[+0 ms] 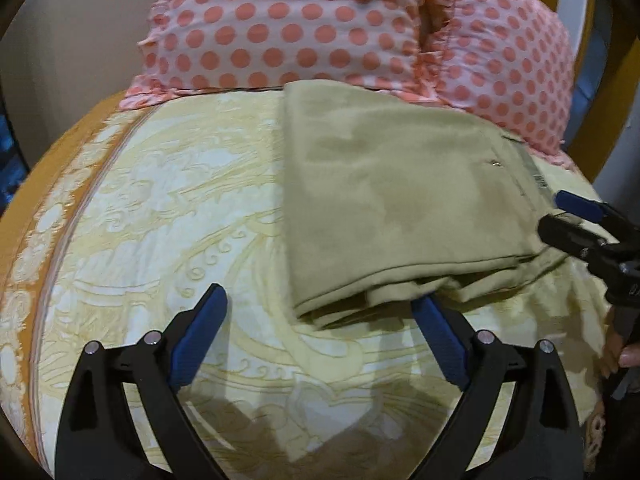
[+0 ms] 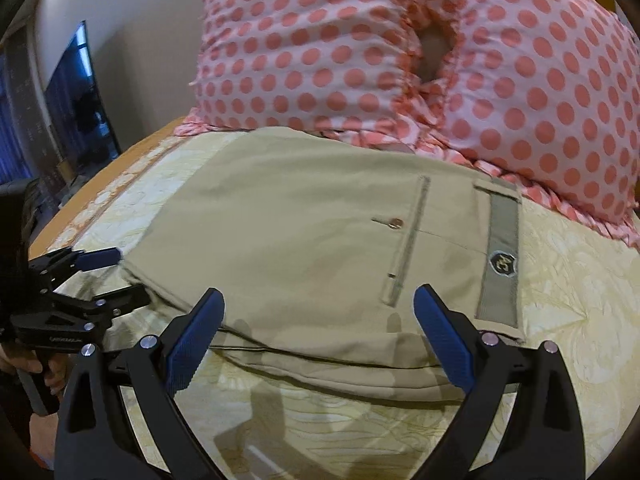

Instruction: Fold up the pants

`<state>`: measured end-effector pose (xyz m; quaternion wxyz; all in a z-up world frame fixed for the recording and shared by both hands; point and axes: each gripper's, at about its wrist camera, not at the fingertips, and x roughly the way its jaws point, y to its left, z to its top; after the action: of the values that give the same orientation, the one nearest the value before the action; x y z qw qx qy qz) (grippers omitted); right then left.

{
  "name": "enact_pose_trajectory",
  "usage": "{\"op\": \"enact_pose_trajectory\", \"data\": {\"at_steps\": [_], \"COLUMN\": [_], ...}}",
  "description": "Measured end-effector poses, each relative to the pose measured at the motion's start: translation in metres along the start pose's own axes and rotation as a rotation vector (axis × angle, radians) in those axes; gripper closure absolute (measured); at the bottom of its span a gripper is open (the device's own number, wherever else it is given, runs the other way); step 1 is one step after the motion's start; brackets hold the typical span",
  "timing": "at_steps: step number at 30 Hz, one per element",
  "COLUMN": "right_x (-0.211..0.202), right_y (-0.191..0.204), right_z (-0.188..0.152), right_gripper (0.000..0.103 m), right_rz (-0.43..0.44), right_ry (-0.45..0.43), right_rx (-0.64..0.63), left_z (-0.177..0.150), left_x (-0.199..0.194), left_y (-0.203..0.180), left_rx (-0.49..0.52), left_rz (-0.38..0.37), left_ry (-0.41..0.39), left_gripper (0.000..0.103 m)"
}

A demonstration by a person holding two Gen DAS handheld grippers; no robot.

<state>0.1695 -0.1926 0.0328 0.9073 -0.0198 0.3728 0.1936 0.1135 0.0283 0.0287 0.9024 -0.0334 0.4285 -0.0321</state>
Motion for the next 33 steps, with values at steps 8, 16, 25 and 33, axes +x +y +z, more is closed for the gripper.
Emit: {"op": "enact_pose_trajectory", "data": {"at_steps": [8, 16, 25, 33], "right_x": [0.005, 0.002, -0.013, 0.011], "right_y": [-0.006, -0.017, -0.048, -0.049], "right_z": [-0.003, -0.009, -0.014, -0.025], "right_gripper": [0.005, 0.005, 0.005, 0.004], "right_rz": [-0.011, -0.027, -0.063, -0.180], "right_ry": [0.013, 0.018, -0.032, 0.114], "right_rx": [0.022, 0.044, 0.087, 0.026], "left_z": [0.002, 0.000, 0.028, 0.032], "left_x": [-0.004, -0.009, -0.065, 0.023], "left_y": [0.021, 0.041, 0.007, -0.023], "left_rx": [-0.069, -0.132, -0.119, -0.053], "left_rz": [0.057, 0.097, -0.272, -0.123], "left_ry": [-0.014, 0.002, -0.242, 0.033], "left_gripper": [0.010, 0.009, 0.004, 0.007]}}
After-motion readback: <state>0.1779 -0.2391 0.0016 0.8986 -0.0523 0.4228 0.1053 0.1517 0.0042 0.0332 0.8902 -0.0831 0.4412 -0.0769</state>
